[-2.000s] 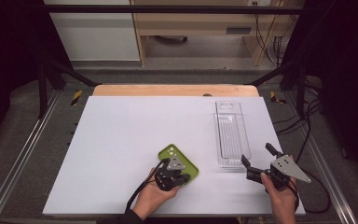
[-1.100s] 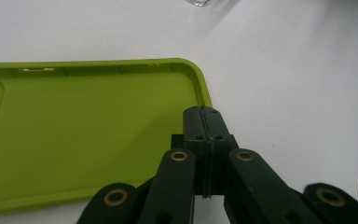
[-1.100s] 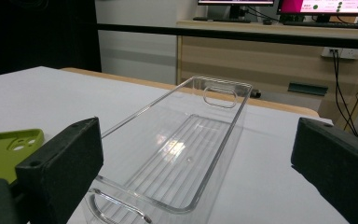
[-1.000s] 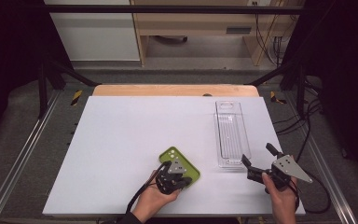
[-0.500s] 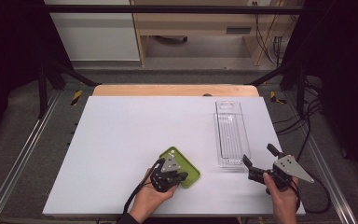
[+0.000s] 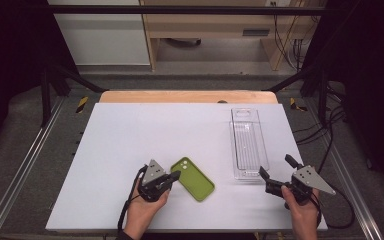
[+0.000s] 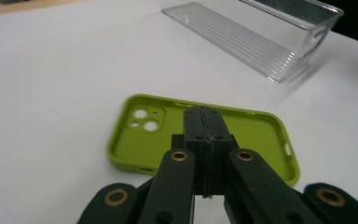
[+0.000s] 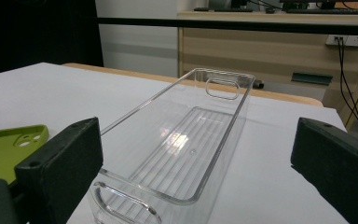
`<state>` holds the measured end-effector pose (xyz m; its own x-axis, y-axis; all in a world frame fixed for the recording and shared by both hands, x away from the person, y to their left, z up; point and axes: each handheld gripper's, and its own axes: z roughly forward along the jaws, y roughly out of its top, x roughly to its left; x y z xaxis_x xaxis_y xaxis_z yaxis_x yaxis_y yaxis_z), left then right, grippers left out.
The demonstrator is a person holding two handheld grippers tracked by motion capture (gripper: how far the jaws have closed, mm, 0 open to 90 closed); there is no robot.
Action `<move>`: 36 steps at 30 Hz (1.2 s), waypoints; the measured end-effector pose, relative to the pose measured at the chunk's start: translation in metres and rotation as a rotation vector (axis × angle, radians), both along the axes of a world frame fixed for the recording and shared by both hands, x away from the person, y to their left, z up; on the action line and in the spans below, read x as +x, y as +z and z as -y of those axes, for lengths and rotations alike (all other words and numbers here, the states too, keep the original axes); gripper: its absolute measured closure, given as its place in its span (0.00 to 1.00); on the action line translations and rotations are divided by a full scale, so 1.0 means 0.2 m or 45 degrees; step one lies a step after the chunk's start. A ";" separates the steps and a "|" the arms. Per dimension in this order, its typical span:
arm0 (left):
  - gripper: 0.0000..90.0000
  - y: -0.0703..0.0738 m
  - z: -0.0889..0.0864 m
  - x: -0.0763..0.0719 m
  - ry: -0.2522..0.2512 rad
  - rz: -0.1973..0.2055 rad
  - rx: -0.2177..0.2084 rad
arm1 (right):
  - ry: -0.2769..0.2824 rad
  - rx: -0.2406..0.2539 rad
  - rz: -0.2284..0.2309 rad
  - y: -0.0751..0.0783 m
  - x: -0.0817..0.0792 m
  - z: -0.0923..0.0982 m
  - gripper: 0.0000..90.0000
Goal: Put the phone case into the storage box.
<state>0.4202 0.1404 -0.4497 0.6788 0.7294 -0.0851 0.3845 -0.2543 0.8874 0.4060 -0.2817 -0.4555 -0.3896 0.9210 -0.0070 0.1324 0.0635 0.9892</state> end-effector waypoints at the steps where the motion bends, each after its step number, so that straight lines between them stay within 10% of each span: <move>1: 1.00 0.00 -0.02 0.00 0.018 0.007 -0.006 | -0.002 0.001 0.001 0.00 0.00 0.00 0.03; 10: 1.00 -0.01 -0.27 -0.06 0.116 0.106 0.021 | -0.002 0.010 0.001 0.00 0.00 0.00 0.03; 18: 0.98 -0.01 -0.51 -0.09 0.259 0.159 -0.085 | 0.007 0.003 0.002 0.00 0.00 -0.02 0.03; 27: 0.34 -0.01 -0.63 -0.08 0.405 0.264 -0.177 | 0.001 -0.021 0.004 0.00 -0.01 -0.04 0.03; 36: 0.11 -0.01 -0.63 -0.07 0.420 0.291 -0.214 | -0.008 -0.037 -0.007 0.00 0.00 -0.04 0.02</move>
<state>0.4061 0.2663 -0.4527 0.4269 0.8992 -0.0959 0.2099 0.0046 0.9777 0.4058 -0.2728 -0.4557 -0.3841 0.9227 -0.0317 0.1386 0.0916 0.9861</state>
